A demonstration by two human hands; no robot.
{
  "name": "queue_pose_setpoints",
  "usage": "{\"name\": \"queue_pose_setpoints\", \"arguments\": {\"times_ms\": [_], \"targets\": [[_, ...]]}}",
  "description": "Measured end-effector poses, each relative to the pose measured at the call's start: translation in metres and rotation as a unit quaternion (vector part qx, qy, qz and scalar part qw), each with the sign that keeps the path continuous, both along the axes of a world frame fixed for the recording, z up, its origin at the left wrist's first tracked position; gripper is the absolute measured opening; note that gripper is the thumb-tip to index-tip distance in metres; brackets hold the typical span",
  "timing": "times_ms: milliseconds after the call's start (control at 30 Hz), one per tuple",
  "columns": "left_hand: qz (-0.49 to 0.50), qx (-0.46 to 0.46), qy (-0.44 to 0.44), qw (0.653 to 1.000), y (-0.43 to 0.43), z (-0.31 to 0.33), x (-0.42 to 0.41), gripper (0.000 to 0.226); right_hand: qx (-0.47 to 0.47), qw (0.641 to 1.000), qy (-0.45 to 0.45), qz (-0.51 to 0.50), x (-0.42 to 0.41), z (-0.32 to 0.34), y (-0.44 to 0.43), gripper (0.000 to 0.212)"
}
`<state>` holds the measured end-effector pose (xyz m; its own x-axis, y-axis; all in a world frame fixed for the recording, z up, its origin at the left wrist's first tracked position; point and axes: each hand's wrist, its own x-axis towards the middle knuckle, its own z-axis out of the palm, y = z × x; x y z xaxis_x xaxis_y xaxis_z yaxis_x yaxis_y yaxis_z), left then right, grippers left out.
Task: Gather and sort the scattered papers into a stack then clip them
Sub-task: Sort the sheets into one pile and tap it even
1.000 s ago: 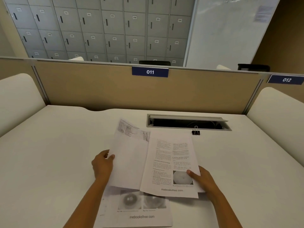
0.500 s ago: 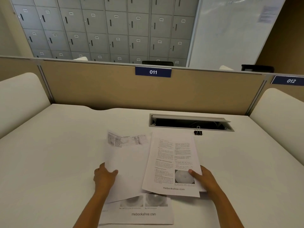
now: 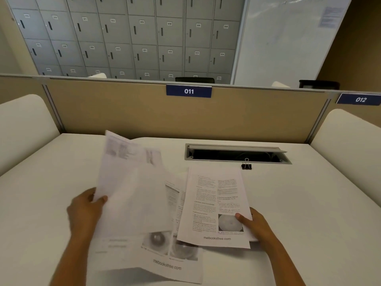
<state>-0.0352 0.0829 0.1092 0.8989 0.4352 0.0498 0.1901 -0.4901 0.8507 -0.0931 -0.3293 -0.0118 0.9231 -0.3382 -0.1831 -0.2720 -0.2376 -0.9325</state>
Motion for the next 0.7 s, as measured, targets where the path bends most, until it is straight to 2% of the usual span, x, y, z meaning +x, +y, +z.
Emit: {"name": "queue_pose_setpoints", "arguments": {"times_ms": [67, 167, 333, 400, 500, 700], "targets": [[0.014, -0.054, -0.026, 0.998, 0.026, 0.017, 0.006, 0.044, 0.000, 1.000, -0.005, 0.000, -0.001, 0.001, 0.001, 0.029], [-0.002, -0.149, -0.064, 0.987, 0.061, 0.023, 0.022, 0.063, -0.011, 1.000, -0.004, 0.003, -0.002, 0.002, 0.003, 0.028], [-0.076, -0.302, -0.131, 0.941, 0.043, 0.067, 0.030, 0.050, -0.024, 1.000, -0.003, 0.012, -0.002, 0.005, 0.005, 0.021], [-0.109, -0.338, -0.148, 0.923, 0.020, 0.077, 0.033, 0.037, -0.022, 1.000, 0.000, 0.018, -0.003, 0.006, 0.005, 0.018], [-0.160, -0.361, -0.115, 0.912, -0.029, 0.080, 0.037, 0.016, -0.030, 0.999, 0.013, 0.017, -0.003, 0.008, 0.005, 0.019], [-0.228, -0.374, 0.021, 0.899, -0.118, 0.024, 0.054, 0.025, -0.013, 0.999, 0.021, 0.022, -0.005, 0.013, 0.006, 0.023]]}}
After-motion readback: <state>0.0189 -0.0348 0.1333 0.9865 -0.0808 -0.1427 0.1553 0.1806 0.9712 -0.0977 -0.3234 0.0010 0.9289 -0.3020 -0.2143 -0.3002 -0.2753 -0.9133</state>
